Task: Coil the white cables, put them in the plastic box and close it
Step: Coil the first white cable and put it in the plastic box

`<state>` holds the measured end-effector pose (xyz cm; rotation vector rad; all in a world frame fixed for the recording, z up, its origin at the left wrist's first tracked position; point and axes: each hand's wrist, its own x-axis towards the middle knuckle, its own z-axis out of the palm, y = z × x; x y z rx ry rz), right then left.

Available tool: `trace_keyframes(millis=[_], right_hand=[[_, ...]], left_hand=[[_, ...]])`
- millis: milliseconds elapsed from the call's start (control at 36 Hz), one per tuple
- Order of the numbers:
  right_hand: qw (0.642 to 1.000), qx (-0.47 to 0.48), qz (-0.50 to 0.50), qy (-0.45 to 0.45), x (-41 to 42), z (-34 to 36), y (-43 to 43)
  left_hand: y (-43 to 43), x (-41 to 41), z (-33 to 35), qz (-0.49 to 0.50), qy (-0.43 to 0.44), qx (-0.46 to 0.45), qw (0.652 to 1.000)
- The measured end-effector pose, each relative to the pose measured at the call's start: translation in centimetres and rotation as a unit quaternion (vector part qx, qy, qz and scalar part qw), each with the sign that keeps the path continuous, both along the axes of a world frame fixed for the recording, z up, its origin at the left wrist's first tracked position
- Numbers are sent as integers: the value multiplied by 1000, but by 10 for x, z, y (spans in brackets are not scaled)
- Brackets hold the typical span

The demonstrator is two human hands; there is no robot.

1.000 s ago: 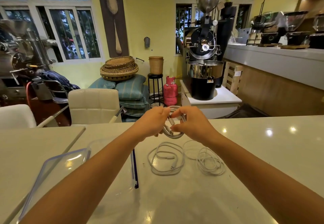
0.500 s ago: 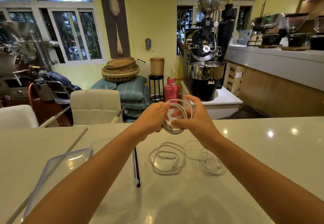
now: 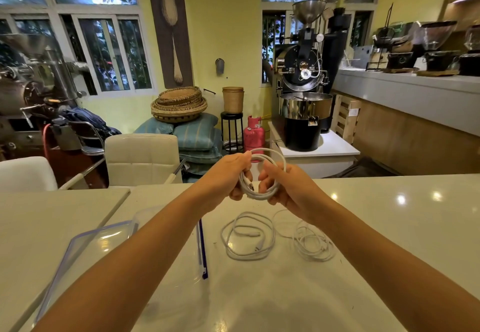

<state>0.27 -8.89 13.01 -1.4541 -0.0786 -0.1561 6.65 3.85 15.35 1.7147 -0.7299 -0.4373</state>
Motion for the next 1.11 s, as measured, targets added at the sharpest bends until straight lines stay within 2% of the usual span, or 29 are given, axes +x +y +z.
trace_keyframes(millis=[194,278,389,528,667,861,917,1000,1111], right_hand=[[997,-36,59,-20,0,-5,-9],[992,-96,77,-12,-1,-12,-14],[977,-210,26,-13,-6,-15,-11],[967,-251,-44,-20,-8,-14,-14],[986,-161,-35,-29,-17,-9,-18],[998,-16,31,-48,-21,6,-15],[997,-48,11,-57,-21,10,-14],[988,-113,-73,-78,-15,11,-12],[954,-222,-177,-92,-7,10,-6]], left_hand=[[1,6,4,12,55,-59,997],[1,9,7,30,62,-89,994],[3,15,8,76,75,-116,988],[3,19,5,129,52,-91,986],[3,19,1,185,-16,-32,982],[-2,18,-5,189,-107,34,976],[-2,18,-8,184,-128,46,973],[-3,14,-11,191,-143,60,969],[-4,16,-16,213,-139,45,966]])
